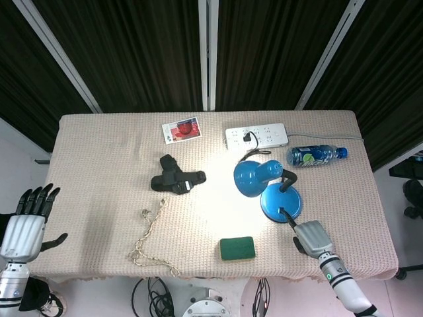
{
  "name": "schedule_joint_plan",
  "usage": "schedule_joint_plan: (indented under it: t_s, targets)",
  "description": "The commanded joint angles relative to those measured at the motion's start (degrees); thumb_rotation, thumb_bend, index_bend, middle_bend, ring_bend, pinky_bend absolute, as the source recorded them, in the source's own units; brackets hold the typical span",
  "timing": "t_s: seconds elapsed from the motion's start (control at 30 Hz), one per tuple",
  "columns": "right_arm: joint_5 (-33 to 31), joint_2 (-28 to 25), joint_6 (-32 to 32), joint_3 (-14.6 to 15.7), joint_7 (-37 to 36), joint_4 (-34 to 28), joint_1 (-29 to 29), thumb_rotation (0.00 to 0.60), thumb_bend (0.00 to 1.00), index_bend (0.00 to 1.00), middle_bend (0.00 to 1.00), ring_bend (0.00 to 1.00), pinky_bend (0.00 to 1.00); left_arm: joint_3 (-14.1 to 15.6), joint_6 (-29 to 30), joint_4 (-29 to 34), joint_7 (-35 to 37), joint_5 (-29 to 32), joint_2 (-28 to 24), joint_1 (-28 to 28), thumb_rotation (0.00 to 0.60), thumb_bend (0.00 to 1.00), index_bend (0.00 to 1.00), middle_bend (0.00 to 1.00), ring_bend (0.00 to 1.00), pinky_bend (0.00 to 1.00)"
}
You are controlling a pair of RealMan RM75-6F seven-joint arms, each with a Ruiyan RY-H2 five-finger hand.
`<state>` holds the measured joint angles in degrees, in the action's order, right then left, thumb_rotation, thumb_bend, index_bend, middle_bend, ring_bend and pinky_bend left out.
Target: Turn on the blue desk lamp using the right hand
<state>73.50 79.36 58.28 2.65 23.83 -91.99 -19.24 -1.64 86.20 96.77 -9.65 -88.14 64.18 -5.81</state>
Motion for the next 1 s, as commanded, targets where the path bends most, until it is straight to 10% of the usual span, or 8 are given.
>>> schedule_joint_plan:
  t_s: [0.03, 0.5, 0.63, 0.8, 1.0]
  targets:
    - [0.26, 0.20, 0.32, 0.12, -0.22, 0.31, 0.12, 0.600, 0.50, 0.00, 0.98, 0.94, 0.90, 0.01, 0.03, 0.09, -0.11, -0.11, -0.02, -0.01, 0.600, 0.05, 0.00, 0.00, 0.00, 0.00]
    - [11.02, -5.71, 16.47, -1.17, -5.86, -3.49, 4.56, 0.600, 0.44, 0.00, 0.97, 0.92, 0.89, -0.15, 0.70, 0.38, 0.18, -0.26, -0.28, 0.29, 0.600, 0.05, 0.00, 0.00, 0.00, 0.00]
    - [16.03, -8.45, 27.64, -1.89, -8.68, -1.80, 8.78, 0.600, 0.30, 0.00, 0.71, 0.67, 0.73, -0.18, 0.80, 0.18, 0.67, -0.25, -0.23, 0.36, 0.600, 0.05, 0.00, 0.00, 0.00, 0.00]
    - [12.89, -14.00, 34.13, -2.26, -6.29, -3.09, 14.34, 0.600, 0.10, 0.00, 0.04, 0.02, 0.18, 0.02, 1.33, 0.22, 0.77, -0.37, -0.29, 0.82, 0.600, 0.05, 0.00, 0.00, 0.00, 0.00]
    - [7.58, -15.96, 38.56, -4.99, -13.89, 0.57, 18.78, 0.600, 0.00, 0.00, 0.00, 0.00, 0.00, 0.33, 1.81, -0.64, 1.94, -0.40, -0.49, 1.44, 0.600, 0.05, 0.00, 0.00, 0.00, 0.00]
